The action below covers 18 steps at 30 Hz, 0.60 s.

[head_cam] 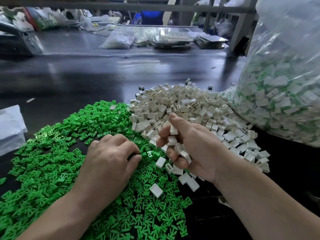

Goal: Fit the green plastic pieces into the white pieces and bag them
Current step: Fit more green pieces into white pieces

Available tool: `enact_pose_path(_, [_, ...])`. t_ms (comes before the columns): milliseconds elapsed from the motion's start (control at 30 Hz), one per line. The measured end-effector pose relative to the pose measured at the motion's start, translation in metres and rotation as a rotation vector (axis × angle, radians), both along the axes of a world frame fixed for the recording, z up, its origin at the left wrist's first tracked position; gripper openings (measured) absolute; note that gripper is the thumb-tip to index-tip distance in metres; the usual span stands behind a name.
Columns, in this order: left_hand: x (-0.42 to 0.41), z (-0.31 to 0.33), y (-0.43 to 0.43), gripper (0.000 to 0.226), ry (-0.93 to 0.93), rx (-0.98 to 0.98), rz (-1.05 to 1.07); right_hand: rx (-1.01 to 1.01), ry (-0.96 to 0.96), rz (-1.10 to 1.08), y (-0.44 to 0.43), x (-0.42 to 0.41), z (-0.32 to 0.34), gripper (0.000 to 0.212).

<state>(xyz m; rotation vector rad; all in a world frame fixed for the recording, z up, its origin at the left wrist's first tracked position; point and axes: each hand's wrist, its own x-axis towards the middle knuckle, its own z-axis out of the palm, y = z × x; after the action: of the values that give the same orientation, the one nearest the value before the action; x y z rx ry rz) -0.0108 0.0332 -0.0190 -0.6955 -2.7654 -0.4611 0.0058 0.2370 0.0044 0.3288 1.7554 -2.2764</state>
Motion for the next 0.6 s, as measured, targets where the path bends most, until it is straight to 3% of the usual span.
enact_pose_path(167, [0.0021, 0.0023, 0.0023, 0.018, 0.02, 0.099, 0.021, 0.006, 0.078, -0.014, 0.0003, 0.0003, -0.0023, 0.042])
enact_pose_path(300, [0.0055, 0.0065, 0.0029, 0.012, -0.046, 0.386, 0.019, 0.024, 0.148, 0.015, 0.0004, -0.0001, -0.0021, 0.024])
enact_pose_path(400, [0.0072, 0.0069, 0.0014, 0.01, -0.151, 0.635, 0.069, 0.128, 0.179, 0.057, 0.001, 0.0005, -0.0031, 0.009])
enact_pose_path(600, [0.0068, 0.0052, -0.0026, 0.029, -0.509, 0.992, -0.042, 0.086, 0.052, 0.003, 0.0008, -0.0013, -0.0057, 0.012])
